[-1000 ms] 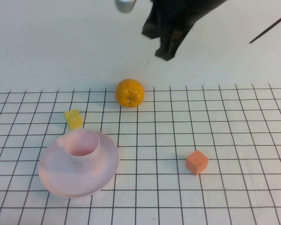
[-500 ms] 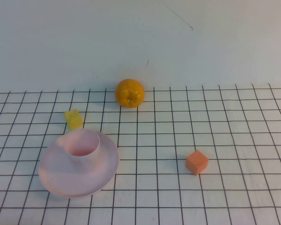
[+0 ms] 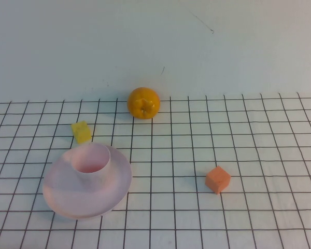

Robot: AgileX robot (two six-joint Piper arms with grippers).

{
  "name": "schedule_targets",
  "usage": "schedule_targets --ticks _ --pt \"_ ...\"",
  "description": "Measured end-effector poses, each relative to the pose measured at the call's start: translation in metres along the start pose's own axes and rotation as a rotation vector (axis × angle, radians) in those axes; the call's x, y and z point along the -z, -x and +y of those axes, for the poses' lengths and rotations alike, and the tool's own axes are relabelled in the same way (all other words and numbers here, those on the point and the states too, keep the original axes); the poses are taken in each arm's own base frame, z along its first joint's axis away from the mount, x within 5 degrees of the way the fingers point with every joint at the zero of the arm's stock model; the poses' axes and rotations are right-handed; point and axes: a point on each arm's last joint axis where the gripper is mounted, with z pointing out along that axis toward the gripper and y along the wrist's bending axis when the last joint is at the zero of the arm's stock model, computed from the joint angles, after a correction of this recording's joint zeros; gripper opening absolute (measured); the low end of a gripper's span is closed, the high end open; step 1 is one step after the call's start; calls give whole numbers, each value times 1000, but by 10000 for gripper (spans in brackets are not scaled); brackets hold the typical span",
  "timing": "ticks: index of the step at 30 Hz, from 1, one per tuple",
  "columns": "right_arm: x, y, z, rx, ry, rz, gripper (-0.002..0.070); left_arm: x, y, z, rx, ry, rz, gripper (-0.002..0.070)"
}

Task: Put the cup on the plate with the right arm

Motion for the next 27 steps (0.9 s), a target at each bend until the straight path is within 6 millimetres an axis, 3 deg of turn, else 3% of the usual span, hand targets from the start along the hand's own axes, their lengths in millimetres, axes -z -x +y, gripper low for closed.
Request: schedule_targets --ticks 3,8,11,14,20,27 --pt "22 -8 -6 -39 -10 -23 -1 0 0 0 0 0 0 -4" --pt "68 -42 -13 -106 -23 -121 -1 0 0 0 0 0 0 -4" --pt "86 -74 -10 -140 -64 -202 -1 0 0 0 0 0 0 -4" --pt "94 -118 4 -186 -110 -250 -1 0 0 0 0 0 0 -4" --pt "90 -205 52 -320 -196 -317 -1 0 0 0 0 0 0 -4" --pt "54 -301 112 -447 -315 -304 -1 0 0 0 0 0 0 -4"
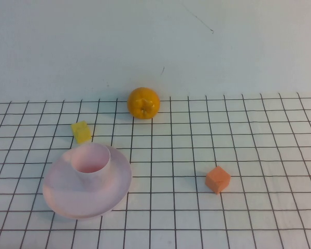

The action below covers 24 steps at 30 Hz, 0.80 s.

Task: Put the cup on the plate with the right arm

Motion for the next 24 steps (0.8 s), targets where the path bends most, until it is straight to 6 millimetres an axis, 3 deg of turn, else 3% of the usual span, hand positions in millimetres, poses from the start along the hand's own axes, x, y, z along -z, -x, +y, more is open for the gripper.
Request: schedule_targets --ticks 5,13,19,24 --pt "0 -59 8 -18 -54 44 -1 0 0 0 0 0 0 -4" --pt "-4 -118 17 -6 -69 151 -1 0 0 0 0 0 0 -4" --pt "-1 -137 20 31 -51 313 -1 0 0 0 0 0 0 -3" --pt "0 -140 20 28 -47 342 -1 0 0 0 0 0 0 -3"
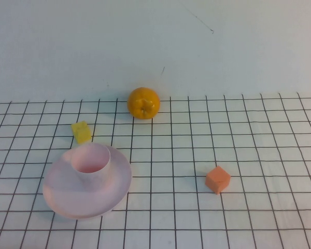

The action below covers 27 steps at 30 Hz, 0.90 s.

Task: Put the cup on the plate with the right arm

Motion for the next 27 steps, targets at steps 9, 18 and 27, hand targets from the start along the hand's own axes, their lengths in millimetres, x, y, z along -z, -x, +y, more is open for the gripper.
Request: schedule_targets --ticks 9,18,27 --pt "0 0 0 2 0 2 -1 0 0 0 0 0 0 -2" --pt "0 0 0 26 -1 4 -2 0 0 0 0 0 0 -2" --pt "0 0 2 44 35 -5 -2 0 0 0 0 0 0 -2"
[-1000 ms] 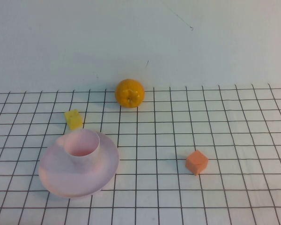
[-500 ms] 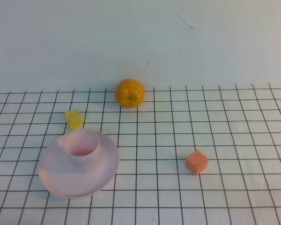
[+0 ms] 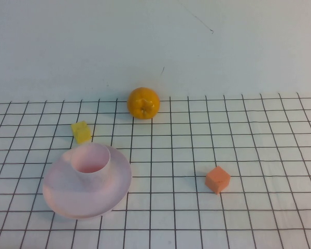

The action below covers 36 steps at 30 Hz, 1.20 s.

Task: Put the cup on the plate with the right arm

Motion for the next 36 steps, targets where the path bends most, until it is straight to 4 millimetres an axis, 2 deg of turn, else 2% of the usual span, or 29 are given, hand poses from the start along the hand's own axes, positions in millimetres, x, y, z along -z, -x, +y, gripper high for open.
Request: schedule_targets --ticks 23,30,36 --pt "0 0 0 -14 2 0 -2 0 0 0 0 0 0 -3" --pt "0 0 0 -254 0 0 -2 0 0 0 0 0 0 -2" --pt "0 0 -1 -306 -7 1 -2 0 0 0 0 0 0 -2"
